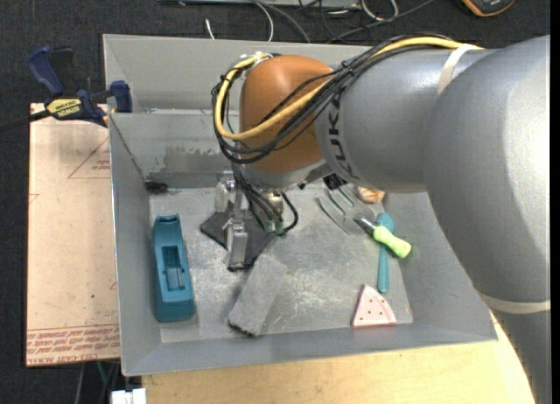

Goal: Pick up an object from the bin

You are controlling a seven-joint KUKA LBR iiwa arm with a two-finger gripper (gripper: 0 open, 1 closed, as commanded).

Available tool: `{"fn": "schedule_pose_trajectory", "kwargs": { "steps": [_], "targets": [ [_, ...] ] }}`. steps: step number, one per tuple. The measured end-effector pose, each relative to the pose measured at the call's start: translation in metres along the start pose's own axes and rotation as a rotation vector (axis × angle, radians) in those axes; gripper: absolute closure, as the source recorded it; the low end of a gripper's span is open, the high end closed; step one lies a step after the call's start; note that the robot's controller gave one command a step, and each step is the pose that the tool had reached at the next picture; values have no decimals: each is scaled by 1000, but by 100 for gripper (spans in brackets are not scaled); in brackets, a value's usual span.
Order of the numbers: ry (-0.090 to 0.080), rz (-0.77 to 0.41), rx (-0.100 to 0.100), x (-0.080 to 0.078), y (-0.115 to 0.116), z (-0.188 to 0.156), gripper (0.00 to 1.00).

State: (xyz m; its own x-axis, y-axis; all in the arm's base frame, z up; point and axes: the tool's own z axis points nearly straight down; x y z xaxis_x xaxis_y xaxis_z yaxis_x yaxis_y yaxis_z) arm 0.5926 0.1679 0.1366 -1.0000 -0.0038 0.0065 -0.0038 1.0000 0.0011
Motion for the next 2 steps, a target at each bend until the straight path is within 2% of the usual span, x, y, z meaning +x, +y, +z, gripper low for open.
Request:
{"fn": "schedule_pose_trajectory", "kwargs": {
  "steps": [1,2],
  "targets": [
    [-7,3,-1,-2,-1,-5,0],
    [-6,133,-3,6,-26,57,0]
  ]
}}
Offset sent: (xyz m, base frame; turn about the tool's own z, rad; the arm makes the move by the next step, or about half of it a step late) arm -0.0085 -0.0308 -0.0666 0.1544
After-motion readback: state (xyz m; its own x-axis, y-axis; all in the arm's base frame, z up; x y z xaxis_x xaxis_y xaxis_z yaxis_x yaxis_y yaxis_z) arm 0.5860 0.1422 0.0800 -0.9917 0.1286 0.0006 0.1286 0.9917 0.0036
